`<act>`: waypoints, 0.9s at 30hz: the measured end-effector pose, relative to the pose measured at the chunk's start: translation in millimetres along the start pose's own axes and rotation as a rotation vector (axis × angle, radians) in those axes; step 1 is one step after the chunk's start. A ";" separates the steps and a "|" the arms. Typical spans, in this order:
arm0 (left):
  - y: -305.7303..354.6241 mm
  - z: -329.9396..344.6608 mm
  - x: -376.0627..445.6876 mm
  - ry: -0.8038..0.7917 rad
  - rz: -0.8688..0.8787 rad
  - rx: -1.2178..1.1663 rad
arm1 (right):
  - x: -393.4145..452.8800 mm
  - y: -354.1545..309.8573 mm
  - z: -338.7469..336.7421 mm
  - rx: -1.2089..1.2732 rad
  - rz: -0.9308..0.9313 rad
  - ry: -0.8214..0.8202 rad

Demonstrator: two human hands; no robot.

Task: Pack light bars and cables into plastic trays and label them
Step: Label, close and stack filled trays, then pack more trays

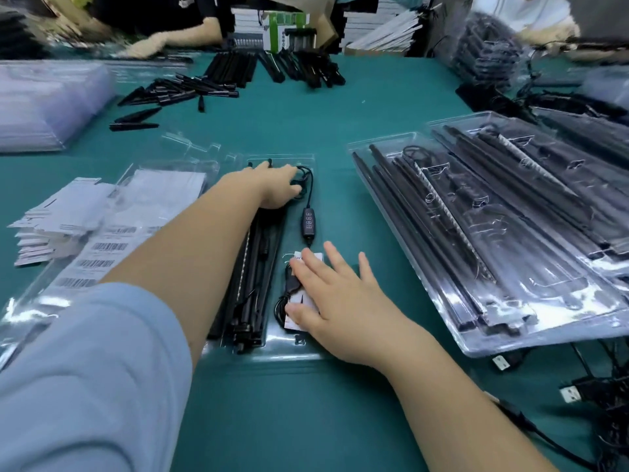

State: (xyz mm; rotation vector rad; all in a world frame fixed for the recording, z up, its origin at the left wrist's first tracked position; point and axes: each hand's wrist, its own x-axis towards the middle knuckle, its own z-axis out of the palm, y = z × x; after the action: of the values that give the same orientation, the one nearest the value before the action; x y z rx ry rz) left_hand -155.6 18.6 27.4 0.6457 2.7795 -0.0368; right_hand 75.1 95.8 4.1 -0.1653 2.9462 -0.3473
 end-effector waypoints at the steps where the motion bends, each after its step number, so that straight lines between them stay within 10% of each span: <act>1: -1.5 1.8 7.2 -0.023 0.020 0.038 | -0.2 0.0 -0.5 0.007 -0.001 -0.003; 11: 6.2 1.1 17.7 0.182 0.154 0.242 | -0.8 -2.0 -2.2 0.025 0.004 -0.022; 27: 25.5 13.2 9.1 0.089 0.005 0.290 | -2.1 -1.3 -2.9 0.046 0.015 -0.031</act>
State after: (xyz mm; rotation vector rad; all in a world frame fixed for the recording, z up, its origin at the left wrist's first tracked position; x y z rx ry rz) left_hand -148.7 44.3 13.1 0.7380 2.8843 -0.4267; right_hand 76.7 95.4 7.6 -0.1412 2.9041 -0.4061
